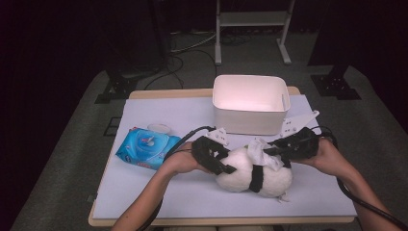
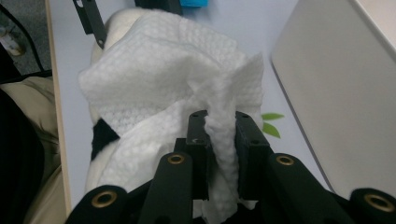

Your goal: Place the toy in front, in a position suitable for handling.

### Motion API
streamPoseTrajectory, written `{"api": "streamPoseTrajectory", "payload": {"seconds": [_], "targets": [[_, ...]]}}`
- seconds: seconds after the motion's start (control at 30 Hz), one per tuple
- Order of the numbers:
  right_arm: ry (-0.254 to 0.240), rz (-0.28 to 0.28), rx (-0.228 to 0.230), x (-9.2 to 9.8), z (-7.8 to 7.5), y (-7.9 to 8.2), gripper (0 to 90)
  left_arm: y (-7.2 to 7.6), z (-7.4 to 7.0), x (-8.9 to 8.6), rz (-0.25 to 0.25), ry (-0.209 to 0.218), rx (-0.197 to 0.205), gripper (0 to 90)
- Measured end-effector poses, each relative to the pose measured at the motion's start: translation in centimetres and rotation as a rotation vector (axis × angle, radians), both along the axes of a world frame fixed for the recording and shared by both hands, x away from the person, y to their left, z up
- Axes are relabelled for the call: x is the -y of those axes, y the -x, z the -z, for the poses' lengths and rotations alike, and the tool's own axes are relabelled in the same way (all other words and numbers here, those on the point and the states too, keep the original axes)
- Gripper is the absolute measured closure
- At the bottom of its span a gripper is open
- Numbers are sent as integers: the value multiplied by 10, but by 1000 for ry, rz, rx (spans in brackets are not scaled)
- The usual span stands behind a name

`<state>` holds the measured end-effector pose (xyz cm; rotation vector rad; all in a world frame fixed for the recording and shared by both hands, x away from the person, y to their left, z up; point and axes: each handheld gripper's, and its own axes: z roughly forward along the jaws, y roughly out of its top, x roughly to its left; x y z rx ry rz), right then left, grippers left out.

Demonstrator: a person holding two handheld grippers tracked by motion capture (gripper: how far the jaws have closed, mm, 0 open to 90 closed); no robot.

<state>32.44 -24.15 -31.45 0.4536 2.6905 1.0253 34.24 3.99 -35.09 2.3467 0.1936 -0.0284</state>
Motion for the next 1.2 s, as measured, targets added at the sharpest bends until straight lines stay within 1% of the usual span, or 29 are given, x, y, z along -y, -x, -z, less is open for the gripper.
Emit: {"api": "streamPoseTrajectory", "payload": {"seconds": [0.07, 0.1, 0.13, 0.17, 0.23, 0.27, 0.33, 0.4, 0.47, 0.6, 0.63, 0.67, 0.7, 0.83, 0.9, 0.93, 0.97, 1.0, 1.03, 1.07, 1.1, 1.2], "targets": [[1, 15, -4, 6, 0, 1, 773, -2, 1, -2, -8, 2, -6, 391], [1, 15, -4, 6, 0, 1, 773, -2, 1, -2, -8, 2, -6, 391], [-9, 29, -7, 14, 0, 3, 773, -2, 1, -2, -8, 1, -7, 391], [-12, 37, -9, 17, 0, 4, 773, -3, 1, -2, -8, 4, -8, 391], [-12, 40, -6, 19, 0, 5, 773, -3, 0, -1, -8, 11, -7, 391], [-18, 43, -7, 22, 0, 7, 774, -2, -2, 2, -6, 8, -4, 392], [-16, 38, -3, 22, 0, 8, 773, -1, -4, 5, -7, 3, -3, 391], [-24, 26, -9, 18, -1, 8, 773, -1, -6, 8, -1, 3, 6, 390], [-13, 11, -8, 11, 0, 9, 773, 0, -10, 12, 4, 0, 14, 387], [-10, -26, -11, -3, 1, 7, 773, 1, -16, 19, 9, 12, 25, 387], [-10, -26, -11, -3, 1, 7, 773, 1, -16, 19, 9, 12, 25, 387], [-3, -42, -16, -9, 3, 7, 772, 1, -17, 21, 12, 7, 33, 387], [0, -47, -17, -11, 4, 7, 772, 1, -18, 21, 13, 0, 35, 388], [2, -45, -21, -11, 4, 6, 772, 1, -17, 20, 14, -9, 34, 389], [5, -41, -17, -7, 2, 8, 771, 0, -17, 18, 10, -10, 30, 388], [9, -28, -12, -1, 1, 9, 771, 0, -16, 17, 10, -12, 28, 387], [9, -28, -12, -1, 1, 9, 771, 0, -16, 17, 10, -12, 28, 387], [11, -14, -10, 5, 0, 11, 771, -2, -14, 15, 4, -10, 22, 387], [11, -14, -10, 5, 0, 11, 771, -2, -14, 15, 4, -10, 22, 386], [9, -6, -10, 9, 0, 12, 771, -2, -13, 13, 0, -10, 17, 386], [5, 10, -9, 17, 0, 14, 771, -4, -11, 11, -6, -11, 10, 384], [-3, 30, -8, 26, 1, 16, 771, -4, -9, 10, -8, -3, 5, 382]]}}
